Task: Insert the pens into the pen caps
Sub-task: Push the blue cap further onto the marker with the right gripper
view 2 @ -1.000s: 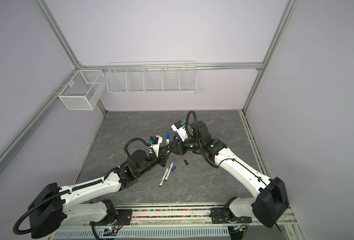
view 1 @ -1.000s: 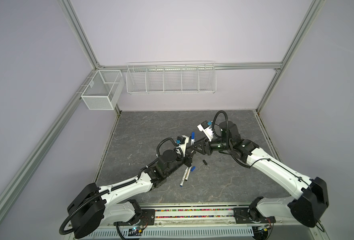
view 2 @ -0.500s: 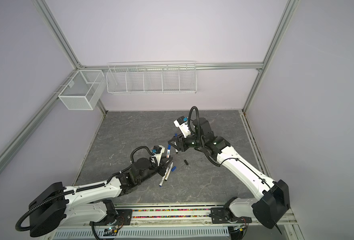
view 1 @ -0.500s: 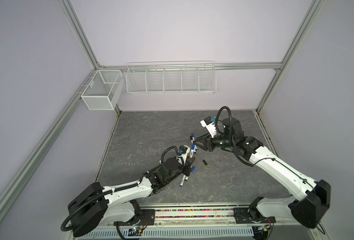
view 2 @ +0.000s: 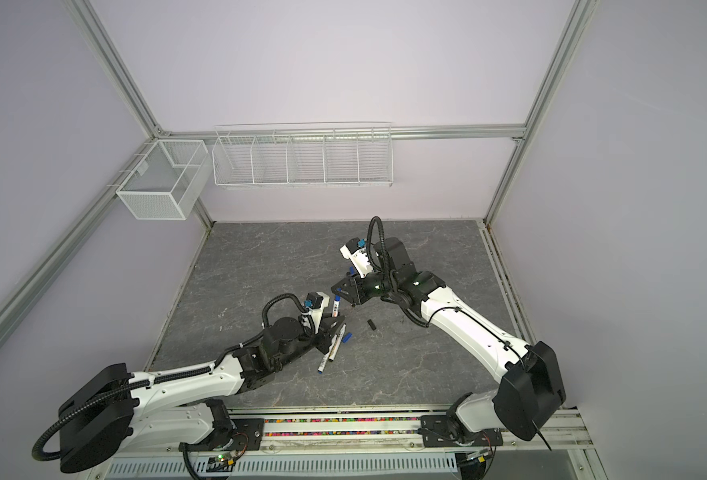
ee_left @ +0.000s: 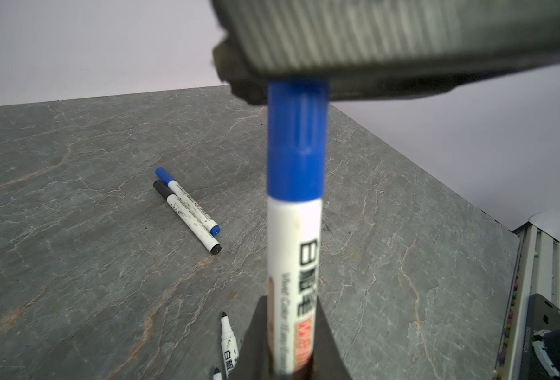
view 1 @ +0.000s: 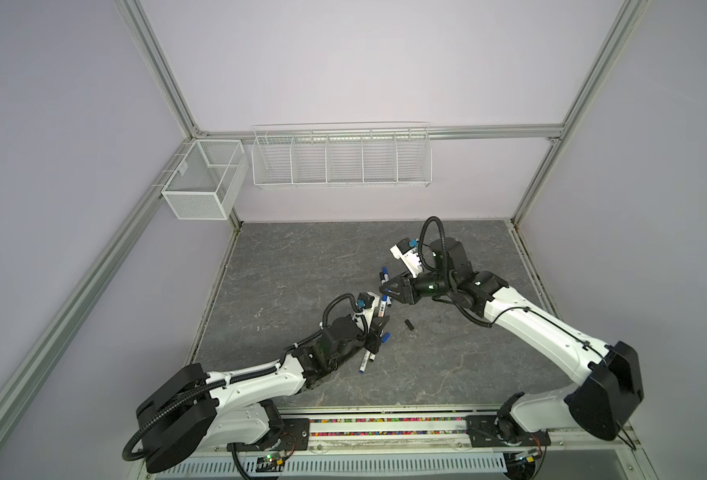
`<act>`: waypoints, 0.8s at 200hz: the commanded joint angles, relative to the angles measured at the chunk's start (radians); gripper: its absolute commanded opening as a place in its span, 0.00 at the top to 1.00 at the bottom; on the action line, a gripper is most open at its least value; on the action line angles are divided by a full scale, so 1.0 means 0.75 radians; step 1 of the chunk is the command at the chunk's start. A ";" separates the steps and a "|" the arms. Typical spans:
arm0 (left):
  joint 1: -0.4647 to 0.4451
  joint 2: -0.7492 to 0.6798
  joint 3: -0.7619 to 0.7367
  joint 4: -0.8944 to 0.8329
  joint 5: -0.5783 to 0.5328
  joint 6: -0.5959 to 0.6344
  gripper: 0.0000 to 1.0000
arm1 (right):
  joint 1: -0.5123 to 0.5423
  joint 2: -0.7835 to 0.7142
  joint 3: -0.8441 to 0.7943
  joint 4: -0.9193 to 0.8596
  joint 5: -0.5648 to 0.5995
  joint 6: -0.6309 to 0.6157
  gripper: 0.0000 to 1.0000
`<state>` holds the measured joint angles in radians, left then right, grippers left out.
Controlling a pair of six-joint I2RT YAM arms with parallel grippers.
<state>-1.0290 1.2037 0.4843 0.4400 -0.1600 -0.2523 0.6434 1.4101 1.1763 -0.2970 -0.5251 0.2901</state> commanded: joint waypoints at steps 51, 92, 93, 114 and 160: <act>-0.008 0.001 0.007 0.075 -0.017 -0.001 1.00 | 0.021 -0.012 -0.090 0.043 -0.037 0.024 0.86; -0.009 -0.030 0.073 0.275 -0.121 0.065 1.00 | 0.024 0.057 -0.146 -0.022 -0.178 -0.010 0.92; -0.009 -0.030 0.077 0.281 -0.127 0.066 1.00 | 0.026 0.062 -0.147 -0.027 -0.183 -0.012 0.92; 0.017 -0.027 0.156 0.387 -0.199 0.171 1.00 | 0.065 0.179 -0.107 -0.242 -0.199 -0.115 0.93; 0.038 0.015 0.303 0.399 -0.398 0.382 1.00 | 0.131 0.415 -0.061 -0.536 -0.092 -0.199 0.93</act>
<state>-1.0000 1.2579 0.5133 0.3260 -0.3546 -0.1158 0.6640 1.6032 1.2366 -0.3088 -0.5766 0.1829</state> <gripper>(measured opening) 0.129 0.148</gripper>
